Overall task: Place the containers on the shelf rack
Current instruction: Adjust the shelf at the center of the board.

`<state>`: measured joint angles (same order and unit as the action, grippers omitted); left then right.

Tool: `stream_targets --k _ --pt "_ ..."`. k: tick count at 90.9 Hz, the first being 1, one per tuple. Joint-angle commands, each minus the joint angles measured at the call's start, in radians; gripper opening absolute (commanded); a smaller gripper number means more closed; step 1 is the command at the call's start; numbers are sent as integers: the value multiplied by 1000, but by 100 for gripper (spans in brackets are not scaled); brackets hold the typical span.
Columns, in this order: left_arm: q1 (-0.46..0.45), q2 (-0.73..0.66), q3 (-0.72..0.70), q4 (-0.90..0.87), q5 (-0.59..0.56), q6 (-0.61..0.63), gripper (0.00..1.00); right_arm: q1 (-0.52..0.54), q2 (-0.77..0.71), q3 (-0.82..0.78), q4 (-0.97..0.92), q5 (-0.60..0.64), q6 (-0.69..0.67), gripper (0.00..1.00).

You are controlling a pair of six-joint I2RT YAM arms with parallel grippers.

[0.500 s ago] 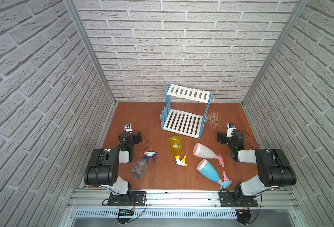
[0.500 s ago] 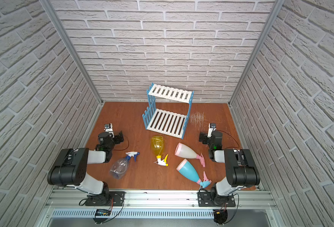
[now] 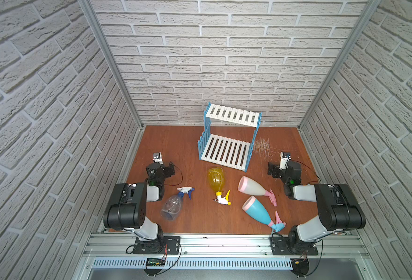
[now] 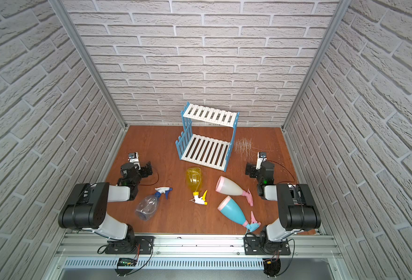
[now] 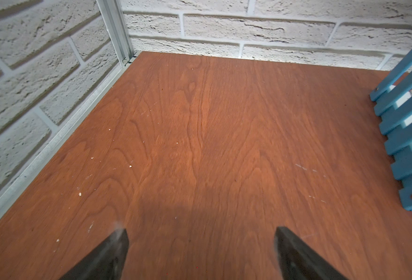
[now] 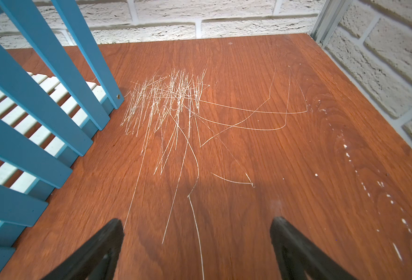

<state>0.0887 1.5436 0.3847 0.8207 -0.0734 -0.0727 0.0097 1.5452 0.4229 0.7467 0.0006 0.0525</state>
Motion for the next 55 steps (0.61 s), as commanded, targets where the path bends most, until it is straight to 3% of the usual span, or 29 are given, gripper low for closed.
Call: stream_targets --k 1,20,29,32,40,55 --pt "8 -83 38 -68 26 -2 98 6 -104 42 -63 15 -1 99" --pt "-15 -404 107 -416 27 -40 98 6 -405 49 -244 15 95 99" --pt "-61 -521 150 -556 24 -47 98 7 -479 154 -499 39 252 99" --pt "-78 -545 161 -590 24 -49 98 7 -481 208 -608 14 283 100" --pt "-121 -581 204 -670 32 -48 98 46 -479 299 -741 -65 273 88" --pt "-202 -577 256 -738 1 -50 98 234 -499 326 -740 82 288 88"
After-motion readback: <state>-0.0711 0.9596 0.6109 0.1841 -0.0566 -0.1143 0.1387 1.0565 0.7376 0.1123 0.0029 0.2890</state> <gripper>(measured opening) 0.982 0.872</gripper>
